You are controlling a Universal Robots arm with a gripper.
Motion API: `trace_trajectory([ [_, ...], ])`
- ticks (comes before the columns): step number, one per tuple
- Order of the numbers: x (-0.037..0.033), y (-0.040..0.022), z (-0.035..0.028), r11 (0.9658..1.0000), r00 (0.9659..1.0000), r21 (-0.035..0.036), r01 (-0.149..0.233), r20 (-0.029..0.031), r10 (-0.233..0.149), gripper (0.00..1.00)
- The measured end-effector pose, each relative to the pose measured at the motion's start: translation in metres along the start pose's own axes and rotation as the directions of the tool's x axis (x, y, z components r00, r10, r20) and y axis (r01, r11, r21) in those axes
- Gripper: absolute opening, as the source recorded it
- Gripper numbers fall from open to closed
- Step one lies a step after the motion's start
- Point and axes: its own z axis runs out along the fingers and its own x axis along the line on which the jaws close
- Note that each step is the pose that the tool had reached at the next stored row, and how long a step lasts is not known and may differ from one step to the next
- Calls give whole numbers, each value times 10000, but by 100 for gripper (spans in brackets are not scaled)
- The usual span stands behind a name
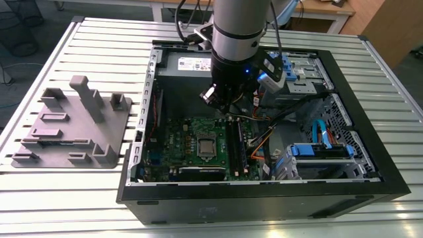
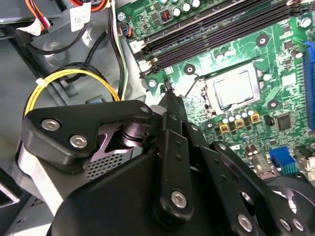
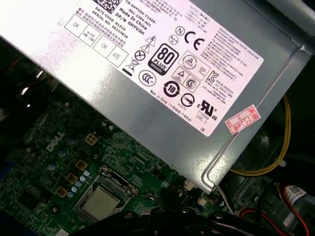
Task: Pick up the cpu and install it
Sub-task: 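Install the first cpu locking lever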
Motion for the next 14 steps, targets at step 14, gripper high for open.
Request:
trace_trajectory([
  [14,27,35,41,10000,10000,2,-15,-3,15,11],
])
